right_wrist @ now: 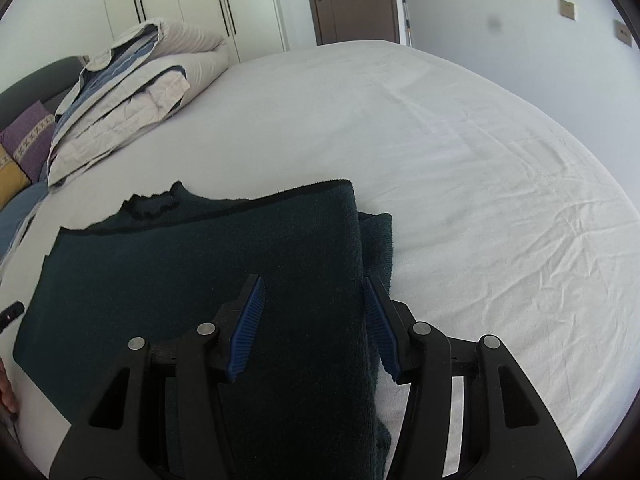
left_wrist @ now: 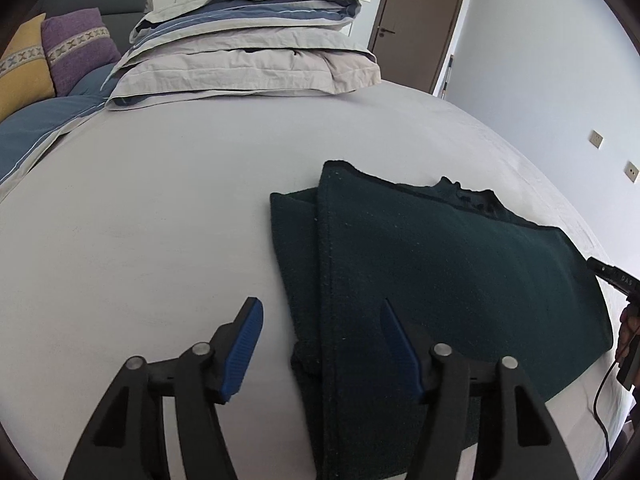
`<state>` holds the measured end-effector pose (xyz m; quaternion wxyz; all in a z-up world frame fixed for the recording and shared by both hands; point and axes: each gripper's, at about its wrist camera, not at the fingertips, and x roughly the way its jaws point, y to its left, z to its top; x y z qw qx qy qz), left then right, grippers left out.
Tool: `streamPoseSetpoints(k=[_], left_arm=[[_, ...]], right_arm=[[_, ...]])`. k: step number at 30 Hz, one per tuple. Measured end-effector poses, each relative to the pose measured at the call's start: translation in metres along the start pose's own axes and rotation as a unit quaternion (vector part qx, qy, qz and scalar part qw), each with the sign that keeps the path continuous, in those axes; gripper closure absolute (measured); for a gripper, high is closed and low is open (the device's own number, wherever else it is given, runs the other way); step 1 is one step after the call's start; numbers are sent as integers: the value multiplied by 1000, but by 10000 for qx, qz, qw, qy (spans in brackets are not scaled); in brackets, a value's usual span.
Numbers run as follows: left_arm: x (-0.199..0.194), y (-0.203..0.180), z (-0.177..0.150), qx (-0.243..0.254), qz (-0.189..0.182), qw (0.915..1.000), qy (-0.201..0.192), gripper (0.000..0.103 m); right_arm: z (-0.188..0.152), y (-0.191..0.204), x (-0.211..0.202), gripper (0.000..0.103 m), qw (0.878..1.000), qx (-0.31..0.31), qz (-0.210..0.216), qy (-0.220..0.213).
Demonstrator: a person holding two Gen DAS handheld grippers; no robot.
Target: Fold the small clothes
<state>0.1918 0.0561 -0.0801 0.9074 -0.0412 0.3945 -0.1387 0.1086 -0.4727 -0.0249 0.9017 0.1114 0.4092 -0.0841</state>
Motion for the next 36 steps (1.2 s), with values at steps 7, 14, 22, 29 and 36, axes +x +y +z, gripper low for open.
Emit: streamPoseSetpoints(k=[7,14,22,29,36], left_arm=[[11,-12,-10,285,351,9987,237,86],[4,-20,-22,685,589,9957,212,93],[1,-18,-28,575,610,9964,157,93],[-17,-11,-22,272,515,9983,-10,92],[-41,-53,-13,179,-248,9995,-125,79]], right_arm=[[-19,8,-14,53,9997,-150,-15,168],[-26,7,8,84,9990,-192,-52,398],[-18,-4,29,93,9986,-140,-30,512],[-11,4,-12,92,9984,429,306,211],[-38,83,-29,68,9685,687,2302,660]])
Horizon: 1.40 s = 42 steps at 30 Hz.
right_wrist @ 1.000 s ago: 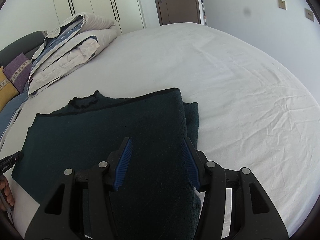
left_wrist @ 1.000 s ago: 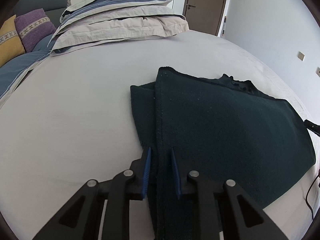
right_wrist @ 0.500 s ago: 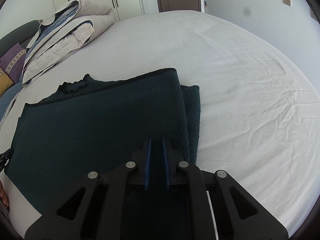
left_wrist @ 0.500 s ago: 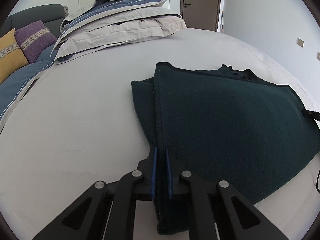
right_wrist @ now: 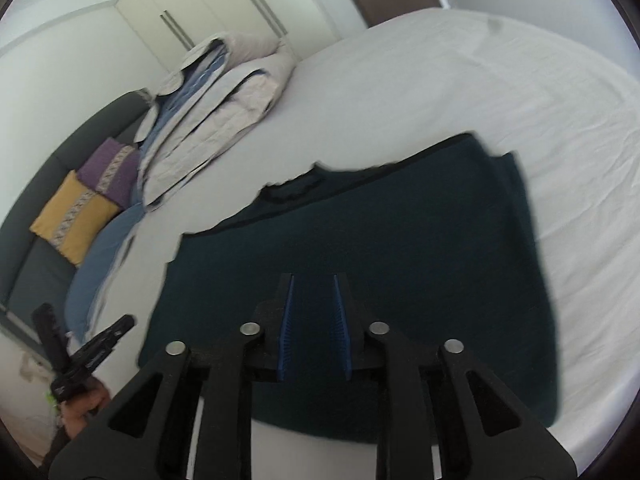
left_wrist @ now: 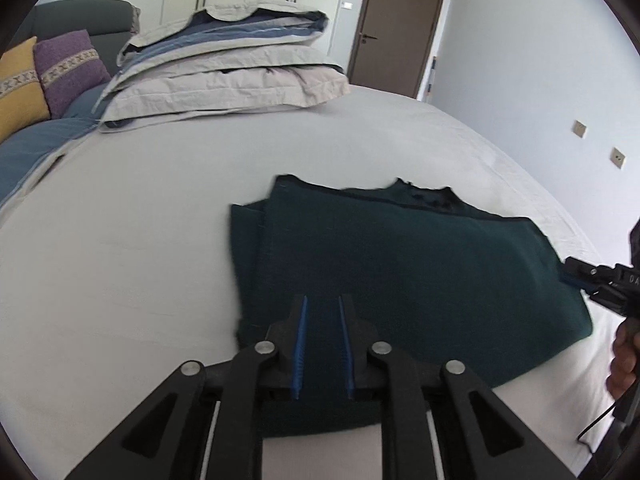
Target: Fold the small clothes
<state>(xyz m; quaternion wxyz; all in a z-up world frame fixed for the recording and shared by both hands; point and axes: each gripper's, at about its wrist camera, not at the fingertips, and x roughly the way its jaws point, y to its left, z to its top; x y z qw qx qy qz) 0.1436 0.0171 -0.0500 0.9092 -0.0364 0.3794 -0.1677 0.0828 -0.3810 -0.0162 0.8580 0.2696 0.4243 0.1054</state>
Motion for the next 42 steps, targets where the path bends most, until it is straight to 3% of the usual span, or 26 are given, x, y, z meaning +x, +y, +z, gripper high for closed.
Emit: streamPoseSetpoints(k=[1,5,7,10,13,15,19,22,26,30,32,36,42], left_arm=[[5,-11,-5,80,-116,9999,79,70],[38,-37,-24,261,-287,9979,514,67],[51,-39,-29,309,-150,9968,717,66],[51,-34,-28,247,-97,9967,763,66],[50,-30,-31,266,-83,9964,795,66],[50,-30,-33,294,-59,9964,799,66],[51,-30,-34,301,-50,9963,807,66],[51,-30,-34,314,-41,9963,804,66],[52,-30,-33,310,-47,9963,804,66],[52,-28,-34,290,-81,9963,809,66],[52,-27,-34,277,-106,9963,804,66],[51,-25,-35,249,-160,9964,796,66],[49,-17,-33,58,-376,9960,809,66]], right_arm=[[-10,7,8,57,9997,43,226,93],[-49,10,49,56,9936,518,738,680],[-62,3,57,59,9916,588,825,807],[-61,-20,40,61,9924,837,738,522],[-57,-61,11,63,9922,1207,305,26],[-55,-91,-13,72,9861,1643,49,-246],[-54,-109,-60,66,9710,2154,-509,-907],[-51,-83,-64,66,9783,1861,-214,-889],[-47,-31,-20,65,9893,1378,363,-326],[-54,-4,37,65,9900,1232,576,368],[-62,3,60,65,9890,1277,468,589],[-67,-17,56,65,9853,1544,624,390],[-59,-75,0,65,9807,1938,84,-221]])
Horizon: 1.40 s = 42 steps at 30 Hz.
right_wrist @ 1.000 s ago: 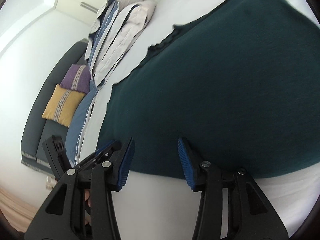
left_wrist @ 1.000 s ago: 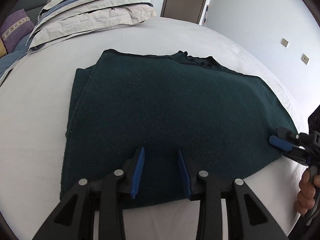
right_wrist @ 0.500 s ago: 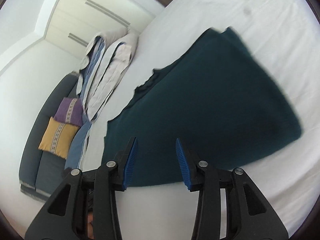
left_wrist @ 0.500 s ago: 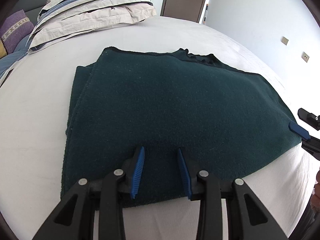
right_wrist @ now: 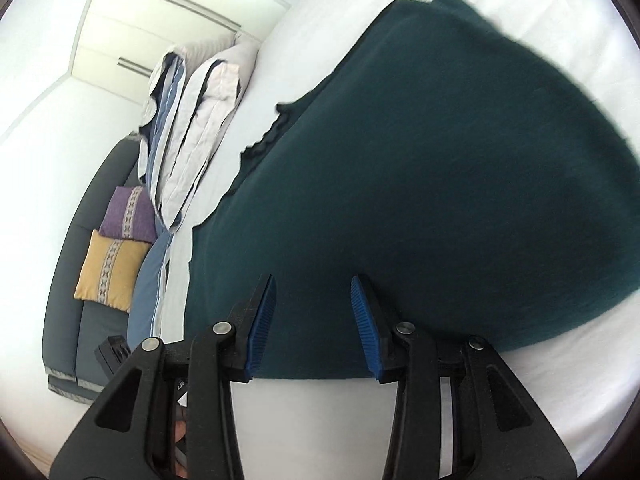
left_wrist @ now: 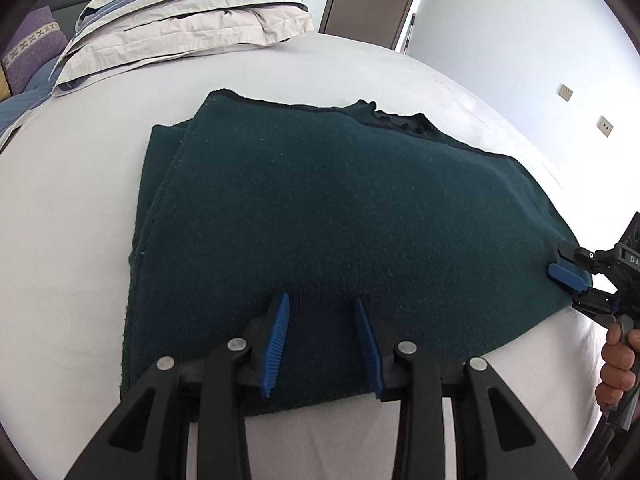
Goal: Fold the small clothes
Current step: 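Press the folded sweater flat with both open grippers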
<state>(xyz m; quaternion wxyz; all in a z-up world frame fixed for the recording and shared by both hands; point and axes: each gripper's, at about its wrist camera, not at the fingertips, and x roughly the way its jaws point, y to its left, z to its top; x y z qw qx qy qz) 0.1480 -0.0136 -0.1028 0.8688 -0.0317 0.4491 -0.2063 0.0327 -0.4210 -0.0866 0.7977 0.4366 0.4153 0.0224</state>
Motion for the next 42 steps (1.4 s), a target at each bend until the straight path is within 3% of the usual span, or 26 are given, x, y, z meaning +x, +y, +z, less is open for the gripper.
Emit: streamPoseSetpoints(k=[3,7,11,15,16,25,31,38,40,42], left_arm=[[-8,16,2,-308,-252,9992,37,67],[-38,48,2,-817,-123,9963,-221,67],[-62,87,3,-1349,-1,9899,-437,55],[-62,112,5,-1728,-201,9841,-357,55],[-59,115,5,-1823,-353,9821,-318,50],[-22,131,22,-2333,-1122,9659,100,45],[-4,149,28,-2823,-1564,9463,201,44],[-2,161,36,-2986,-1693,9391,134,43],[1,162,35,-2976,-1702,9392,184,43],[4,157,36,-2784,-1658,9457,266,42]], right_arm=[[11,-16,-30,65,9988,92,-315,-370],[16,-14,-69,63,9951,-208,-614,-746],[17,1,-85,63,9921,-658,-677,-830],[11,33,-68,53,9906,-1079,-499,-673],[8,41,-69,52,9905,-1162,-415,-610],[-6,94,-22,52,9877,-1561,53,18],[-4,116,-3,52,9862,-1608,336,203],[1,125,21,52,9874,-1447,508,383],[0,126,26,52,9872,-1433,540,438],[-1,125,32,52,9874,-1399,538,512]])
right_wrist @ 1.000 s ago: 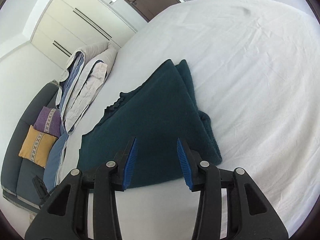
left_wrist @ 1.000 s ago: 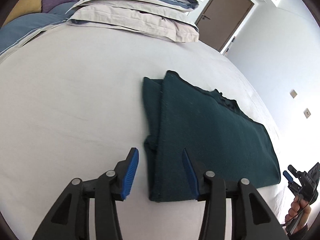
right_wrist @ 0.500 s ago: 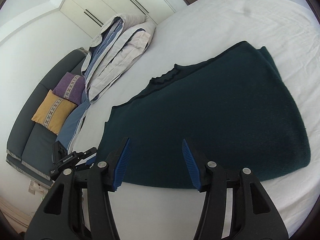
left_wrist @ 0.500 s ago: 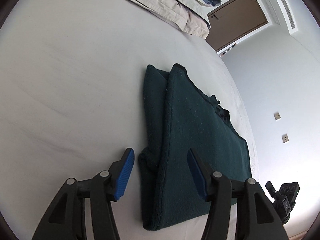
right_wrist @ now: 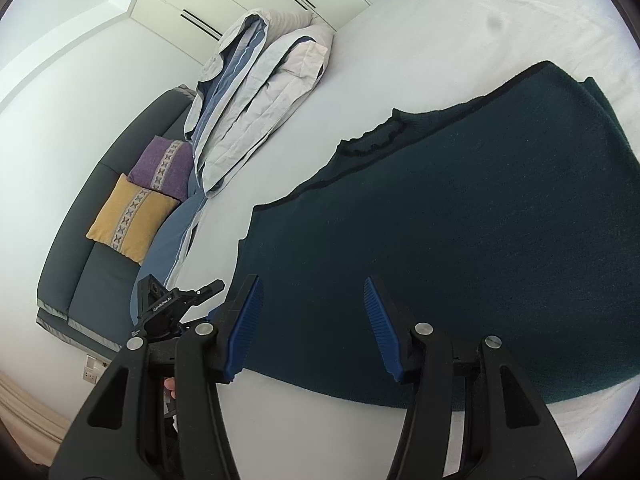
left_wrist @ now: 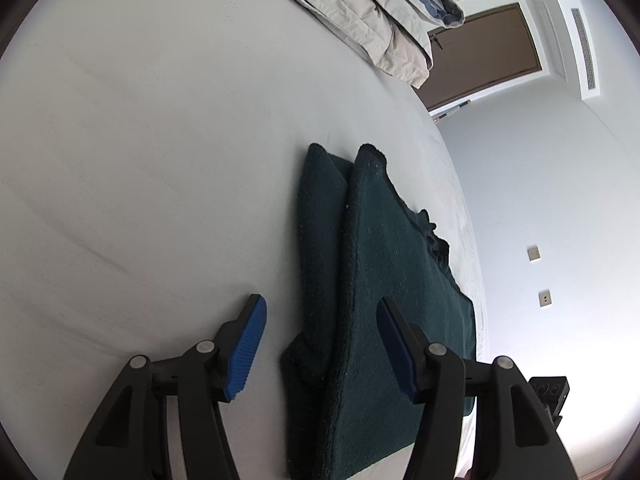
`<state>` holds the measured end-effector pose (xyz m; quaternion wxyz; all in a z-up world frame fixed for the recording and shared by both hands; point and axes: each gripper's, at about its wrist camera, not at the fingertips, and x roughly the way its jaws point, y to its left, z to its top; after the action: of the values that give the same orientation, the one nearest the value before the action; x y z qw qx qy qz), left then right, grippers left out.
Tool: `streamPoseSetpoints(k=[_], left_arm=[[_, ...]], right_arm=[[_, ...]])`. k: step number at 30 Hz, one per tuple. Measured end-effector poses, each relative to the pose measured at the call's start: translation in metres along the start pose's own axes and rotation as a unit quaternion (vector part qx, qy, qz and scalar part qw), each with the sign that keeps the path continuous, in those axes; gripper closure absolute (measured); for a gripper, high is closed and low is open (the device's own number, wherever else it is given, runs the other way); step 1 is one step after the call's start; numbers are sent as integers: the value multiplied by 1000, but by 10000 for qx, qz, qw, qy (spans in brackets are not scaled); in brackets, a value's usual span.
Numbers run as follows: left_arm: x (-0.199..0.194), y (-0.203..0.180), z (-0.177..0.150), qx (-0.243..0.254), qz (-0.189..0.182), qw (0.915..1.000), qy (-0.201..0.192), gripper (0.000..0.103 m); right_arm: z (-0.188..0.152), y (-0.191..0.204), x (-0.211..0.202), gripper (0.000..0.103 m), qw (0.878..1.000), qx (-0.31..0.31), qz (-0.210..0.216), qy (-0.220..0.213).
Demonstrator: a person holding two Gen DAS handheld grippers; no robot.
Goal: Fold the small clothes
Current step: 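Press the folded sweater flat with both open grippers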
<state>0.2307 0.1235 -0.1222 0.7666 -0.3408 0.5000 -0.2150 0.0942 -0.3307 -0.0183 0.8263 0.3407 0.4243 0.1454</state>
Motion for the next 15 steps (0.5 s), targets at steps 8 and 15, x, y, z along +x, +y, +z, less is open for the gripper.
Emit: streamPoseSetpoints(k=[8,15], left_arm=[[18,-13,2,97,-244,9987,431,36],[17,-21,-7,405,-214,9970,630,42]], right_arm=[[0,-2,21,52,9995,212,202,125],[9,11,46,52,9988,107,282,382]])
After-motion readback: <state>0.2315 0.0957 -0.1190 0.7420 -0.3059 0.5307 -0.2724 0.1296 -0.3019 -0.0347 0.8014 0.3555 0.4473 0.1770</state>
